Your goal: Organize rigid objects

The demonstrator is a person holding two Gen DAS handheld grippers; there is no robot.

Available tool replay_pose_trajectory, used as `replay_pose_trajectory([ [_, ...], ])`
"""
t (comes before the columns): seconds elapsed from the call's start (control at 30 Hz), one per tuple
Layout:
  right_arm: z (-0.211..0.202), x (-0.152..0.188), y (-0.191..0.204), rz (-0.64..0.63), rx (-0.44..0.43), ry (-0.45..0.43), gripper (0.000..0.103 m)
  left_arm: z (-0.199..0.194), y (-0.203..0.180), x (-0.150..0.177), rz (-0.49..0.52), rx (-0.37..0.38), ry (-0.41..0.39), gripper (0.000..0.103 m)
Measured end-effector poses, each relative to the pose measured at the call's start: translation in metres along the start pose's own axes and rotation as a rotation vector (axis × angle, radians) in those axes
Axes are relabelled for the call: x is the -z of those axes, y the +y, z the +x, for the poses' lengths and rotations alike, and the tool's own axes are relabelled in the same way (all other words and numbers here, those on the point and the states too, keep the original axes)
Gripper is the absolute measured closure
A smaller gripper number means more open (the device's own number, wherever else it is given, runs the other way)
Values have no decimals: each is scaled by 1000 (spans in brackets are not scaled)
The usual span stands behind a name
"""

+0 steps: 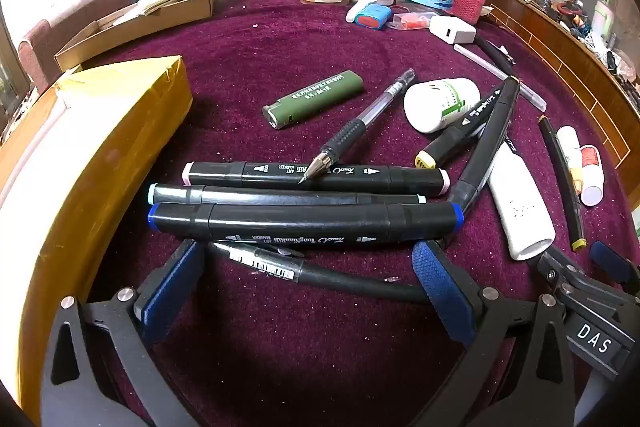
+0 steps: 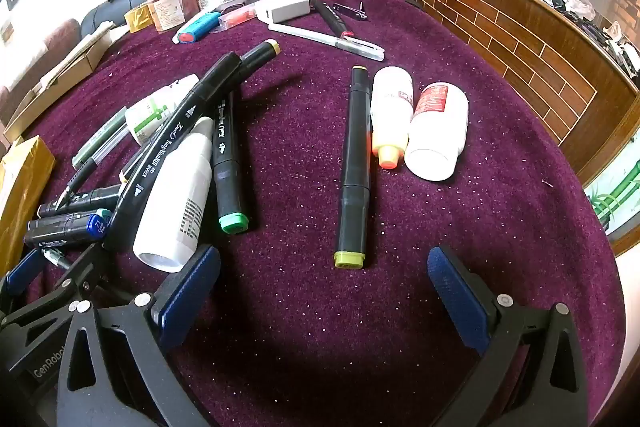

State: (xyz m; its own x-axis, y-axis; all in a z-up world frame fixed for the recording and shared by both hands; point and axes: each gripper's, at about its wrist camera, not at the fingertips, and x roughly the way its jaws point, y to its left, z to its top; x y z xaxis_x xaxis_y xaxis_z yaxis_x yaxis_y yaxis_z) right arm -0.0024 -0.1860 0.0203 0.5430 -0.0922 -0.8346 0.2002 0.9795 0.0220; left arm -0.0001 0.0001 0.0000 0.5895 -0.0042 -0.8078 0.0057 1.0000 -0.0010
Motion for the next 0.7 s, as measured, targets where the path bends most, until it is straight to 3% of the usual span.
replay_pose_trajectory([
  [0.7, 0, 1, 0, 6, 2, -1, 1, 0, -1, 0, 1, -2, 2, 0],
])
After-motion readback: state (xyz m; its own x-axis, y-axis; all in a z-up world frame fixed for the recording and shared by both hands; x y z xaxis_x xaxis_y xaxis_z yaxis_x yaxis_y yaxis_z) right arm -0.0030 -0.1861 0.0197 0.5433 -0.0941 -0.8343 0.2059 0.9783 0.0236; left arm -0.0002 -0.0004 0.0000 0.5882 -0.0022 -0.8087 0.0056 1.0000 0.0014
